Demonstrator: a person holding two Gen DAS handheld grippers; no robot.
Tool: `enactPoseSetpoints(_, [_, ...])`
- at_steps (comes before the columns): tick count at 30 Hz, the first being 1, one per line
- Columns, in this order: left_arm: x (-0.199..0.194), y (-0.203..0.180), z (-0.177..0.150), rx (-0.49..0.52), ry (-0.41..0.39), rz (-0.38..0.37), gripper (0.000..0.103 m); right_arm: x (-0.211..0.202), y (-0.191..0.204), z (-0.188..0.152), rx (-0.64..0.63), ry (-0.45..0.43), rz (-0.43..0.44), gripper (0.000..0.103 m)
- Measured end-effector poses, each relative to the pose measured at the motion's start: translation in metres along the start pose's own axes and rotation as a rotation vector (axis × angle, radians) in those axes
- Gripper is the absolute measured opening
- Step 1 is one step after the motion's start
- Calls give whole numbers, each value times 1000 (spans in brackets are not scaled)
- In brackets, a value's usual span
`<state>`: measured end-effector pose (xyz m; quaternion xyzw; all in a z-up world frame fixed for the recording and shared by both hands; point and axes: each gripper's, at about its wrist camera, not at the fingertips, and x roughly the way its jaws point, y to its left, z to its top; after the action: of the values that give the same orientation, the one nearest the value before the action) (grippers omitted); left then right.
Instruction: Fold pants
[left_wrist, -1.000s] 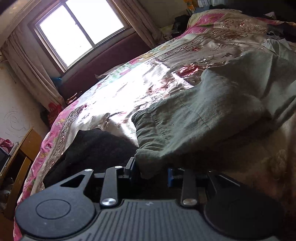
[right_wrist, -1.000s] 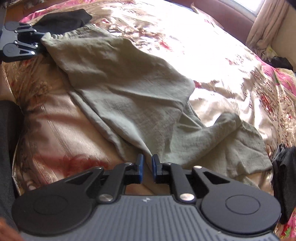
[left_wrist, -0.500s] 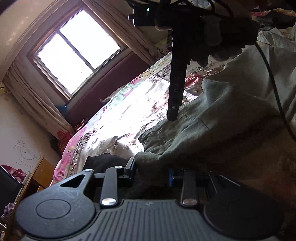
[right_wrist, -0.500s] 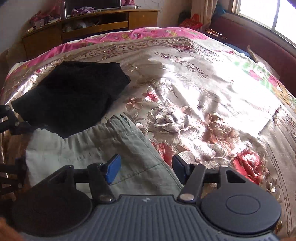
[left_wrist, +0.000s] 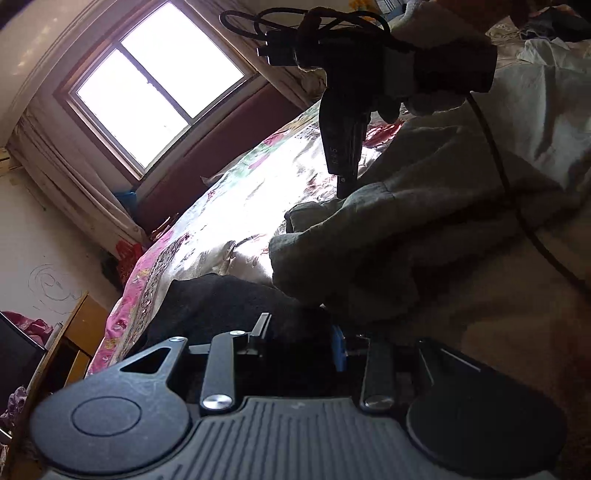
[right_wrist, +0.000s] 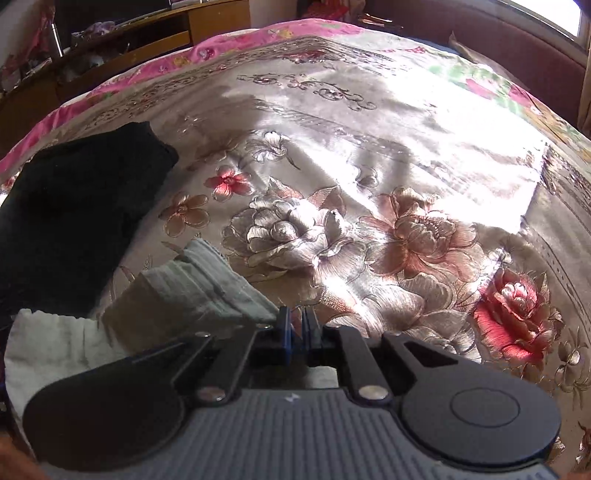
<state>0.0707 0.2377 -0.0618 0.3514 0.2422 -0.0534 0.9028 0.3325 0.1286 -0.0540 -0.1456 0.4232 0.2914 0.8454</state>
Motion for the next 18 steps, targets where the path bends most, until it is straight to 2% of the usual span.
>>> enactPoseSetpoints(3, [-18,6,8,-4,-22,19,50,-25,3,-10,-10,-79,-15,12])
enactPoseSetpoints(6, [-30,12,17,-5,-58,60,50,-60,2,-28,-62,-128,-103,22])
enactPoseSetpoints(9, [-34,19,32,-68,-130,38,50,-97,-4,-62,-89,-143,-126,27])
enactPoseSetpoints(10, [-30,14,35,-49,-132,36,50,-111,-10,-78,-67,-130,-135,29])
enactPoseSetpoints(12, [-10,-6,31,59,-92,33,51,-130,-22,-104,-13,-101,-152,31])
enactPoseSetpoints(13, [-1,-12,28,79,-54,33,51,-139,-29,-119,23,-79,-158,31])
enactPoseSetpoints(15, [21,-22,17,95,73,16,50,-158,-42,-152,86,-34,-206,31])
enactPoseSetpoints(18, [14,-26,12,110,107,33,50,-192,-71,-198,190,-3,-290,31])
